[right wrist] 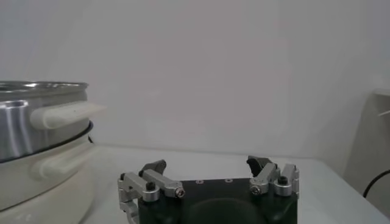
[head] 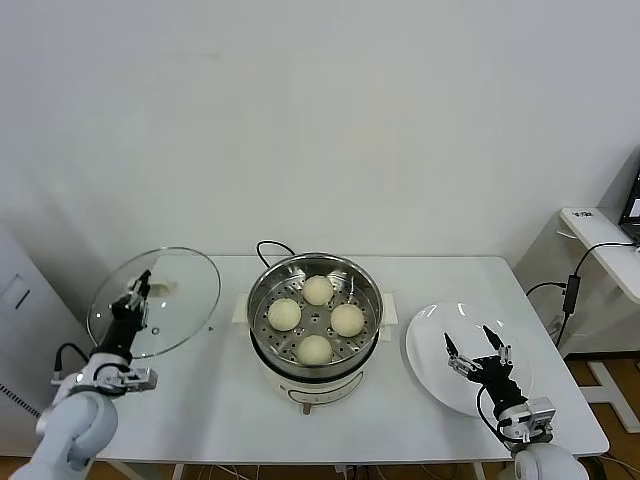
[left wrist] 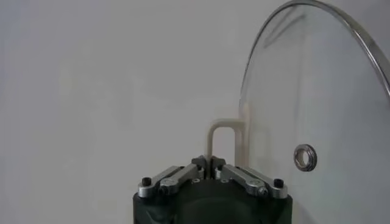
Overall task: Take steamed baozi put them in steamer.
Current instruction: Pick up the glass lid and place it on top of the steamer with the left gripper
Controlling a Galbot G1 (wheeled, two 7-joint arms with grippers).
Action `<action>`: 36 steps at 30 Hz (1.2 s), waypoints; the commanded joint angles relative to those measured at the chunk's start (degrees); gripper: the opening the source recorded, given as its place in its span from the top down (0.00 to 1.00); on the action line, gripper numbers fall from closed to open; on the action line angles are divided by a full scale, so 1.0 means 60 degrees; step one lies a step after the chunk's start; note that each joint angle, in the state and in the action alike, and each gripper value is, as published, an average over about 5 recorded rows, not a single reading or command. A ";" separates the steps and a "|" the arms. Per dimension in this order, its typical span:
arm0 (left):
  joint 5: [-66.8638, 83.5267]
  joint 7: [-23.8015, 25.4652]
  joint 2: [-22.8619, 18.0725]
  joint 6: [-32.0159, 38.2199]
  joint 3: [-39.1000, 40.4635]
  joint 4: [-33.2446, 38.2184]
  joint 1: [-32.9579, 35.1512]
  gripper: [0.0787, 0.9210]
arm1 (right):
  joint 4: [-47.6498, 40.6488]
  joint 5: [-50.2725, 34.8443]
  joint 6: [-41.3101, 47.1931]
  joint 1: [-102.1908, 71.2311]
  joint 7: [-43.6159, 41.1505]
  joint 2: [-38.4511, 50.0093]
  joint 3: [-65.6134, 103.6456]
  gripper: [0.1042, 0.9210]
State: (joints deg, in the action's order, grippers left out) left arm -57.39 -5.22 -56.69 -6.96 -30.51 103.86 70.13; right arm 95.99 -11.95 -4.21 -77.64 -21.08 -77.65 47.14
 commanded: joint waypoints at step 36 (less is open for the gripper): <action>-0.4209 0.3809 -0.1882 -0.5920 0.6717 0.1935 -0.2892 0.96 | -0.0328 0.0016 -0.0339 -0.0106 -0.0293 0.0177 0.0769 0.12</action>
State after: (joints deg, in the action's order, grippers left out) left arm -79.37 16.62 -63.33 -40.61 3.21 117.40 55.95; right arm 94.04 -11.79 -6.18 -78.22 -22.79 -76.69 51.42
